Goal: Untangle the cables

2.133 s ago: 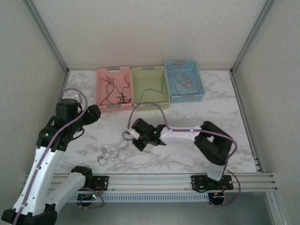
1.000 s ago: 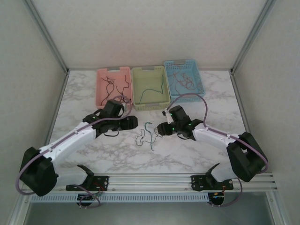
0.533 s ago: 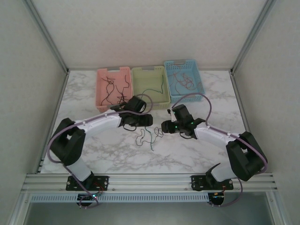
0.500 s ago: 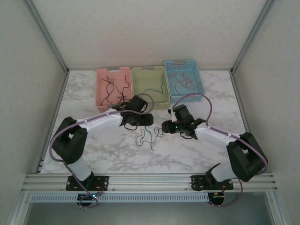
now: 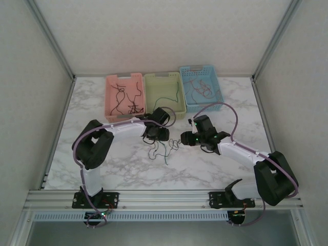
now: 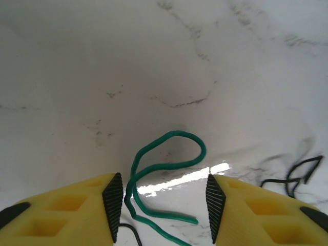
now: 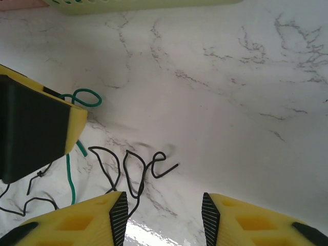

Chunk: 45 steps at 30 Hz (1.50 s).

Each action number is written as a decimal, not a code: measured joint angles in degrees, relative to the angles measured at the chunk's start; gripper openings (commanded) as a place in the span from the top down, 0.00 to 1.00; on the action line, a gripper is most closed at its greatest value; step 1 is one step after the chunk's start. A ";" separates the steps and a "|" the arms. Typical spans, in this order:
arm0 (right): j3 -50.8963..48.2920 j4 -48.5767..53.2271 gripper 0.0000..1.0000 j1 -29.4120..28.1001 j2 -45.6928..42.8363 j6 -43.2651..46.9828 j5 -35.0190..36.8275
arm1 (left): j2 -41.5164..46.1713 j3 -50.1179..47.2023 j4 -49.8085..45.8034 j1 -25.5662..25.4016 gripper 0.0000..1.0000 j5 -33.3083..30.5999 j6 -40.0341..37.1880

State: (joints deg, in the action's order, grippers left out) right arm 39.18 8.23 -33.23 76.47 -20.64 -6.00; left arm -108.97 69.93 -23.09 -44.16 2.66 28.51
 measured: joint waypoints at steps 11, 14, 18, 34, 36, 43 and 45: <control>-0.09 0.15 0.55 0.00 0.00 -0.17 0.07 | -1.40 0.79 -0.92 -0.48 0.93 -2.82 -1.20; -0.09 0.15 0.55 0.00 0.00 -0.17 0.39 | -0.83 0.79 -1.20 -0.48 1.00 -3.10 -1.44; -0.11 0.15 0.56 0.00 -0.11 -0.17 0.44 | 3.26 0.76 -2.12 -0.50 1.00 -3.39 -1.75; -0.98 0.02 0.56 0.00 -1.62 -0.63 1.55 | 21.14 1.84 -1.29 -0.52 1.00 -16.33 -7.54; -1.33 -0.04 0.55 0.00 -2.10 -0.83 1.51 | 21.14 1.88 0.15 -0.52 1.00 -17.59 -8.68; -5.05 -5.60 0.43 0.09 -6.23 -0.79 -5.49 | 21.14 1.86 3.65 -0.52 1.00 -18.21 -10.14; -6.80 -9.05 0.35 -0.28 -7.37 -0.02 -7.96 | 21.16 1.88 4.02 -0.55 1.00 -17.84 -10.12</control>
State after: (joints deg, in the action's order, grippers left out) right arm 32.38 -0.82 -33.52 69.10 -20.67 -13.96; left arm -87.81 71.81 -19.07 -44.71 -15.18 18.39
